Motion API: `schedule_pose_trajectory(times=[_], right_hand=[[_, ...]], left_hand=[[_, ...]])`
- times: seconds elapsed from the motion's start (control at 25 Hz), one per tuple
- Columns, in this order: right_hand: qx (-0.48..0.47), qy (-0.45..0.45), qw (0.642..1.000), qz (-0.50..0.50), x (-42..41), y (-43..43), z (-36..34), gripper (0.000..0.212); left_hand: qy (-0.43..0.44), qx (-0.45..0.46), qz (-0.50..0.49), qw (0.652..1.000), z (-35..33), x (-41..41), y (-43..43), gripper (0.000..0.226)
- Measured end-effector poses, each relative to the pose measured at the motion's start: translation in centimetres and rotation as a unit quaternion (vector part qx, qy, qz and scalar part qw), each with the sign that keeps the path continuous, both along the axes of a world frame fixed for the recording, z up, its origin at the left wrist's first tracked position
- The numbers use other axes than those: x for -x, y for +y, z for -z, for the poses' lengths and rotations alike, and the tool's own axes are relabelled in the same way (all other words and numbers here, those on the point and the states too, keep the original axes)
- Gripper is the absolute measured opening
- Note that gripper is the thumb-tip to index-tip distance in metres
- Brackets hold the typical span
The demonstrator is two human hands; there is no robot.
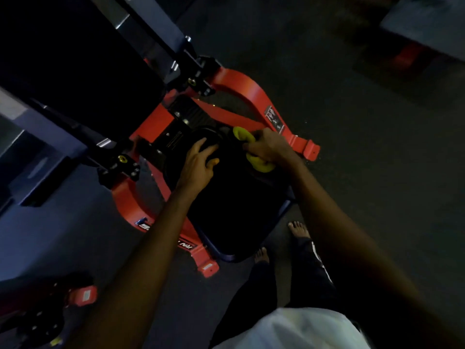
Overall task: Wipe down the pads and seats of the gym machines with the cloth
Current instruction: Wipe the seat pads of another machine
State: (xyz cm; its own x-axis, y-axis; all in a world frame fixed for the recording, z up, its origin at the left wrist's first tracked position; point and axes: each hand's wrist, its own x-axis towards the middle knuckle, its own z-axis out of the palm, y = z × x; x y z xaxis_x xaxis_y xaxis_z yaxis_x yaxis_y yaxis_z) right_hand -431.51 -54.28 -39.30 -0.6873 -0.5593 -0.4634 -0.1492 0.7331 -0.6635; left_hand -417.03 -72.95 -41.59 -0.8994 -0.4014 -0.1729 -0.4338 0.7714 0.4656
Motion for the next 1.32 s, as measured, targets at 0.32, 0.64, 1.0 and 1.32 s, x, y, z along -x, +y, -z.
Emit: schedule_pose_trajectory(times=[0.32,0.64,1.0,1.32], right_hand=[[-0.003,0.003,0.996,0.085,-2.9,4.6,-2.0,0.025],[0.116,0.023,0.916,0.383,-11.3,9.7,-1.2,0.032],[0.178,-0.068,0.836,0.514,-13.2,9.6,1.4,0.043],[0.207,-0.019,0.803,0.559,-22.3,6.9,1.8,0.034]], left_hand=[[-0.008,-0.043,0.047,0.998,-1.1,-0.8,3.5,0.067],[0.013,-0.06,0.084,0.995,-1.4,-0.4,6.1,0.065],[0.013,-0.078,0.072,0.994,-1.1,-0.7,6.2,0.062],[0.054,-0.087,0.091,0.991,-1.1,-1.7,5.4,0.052]])
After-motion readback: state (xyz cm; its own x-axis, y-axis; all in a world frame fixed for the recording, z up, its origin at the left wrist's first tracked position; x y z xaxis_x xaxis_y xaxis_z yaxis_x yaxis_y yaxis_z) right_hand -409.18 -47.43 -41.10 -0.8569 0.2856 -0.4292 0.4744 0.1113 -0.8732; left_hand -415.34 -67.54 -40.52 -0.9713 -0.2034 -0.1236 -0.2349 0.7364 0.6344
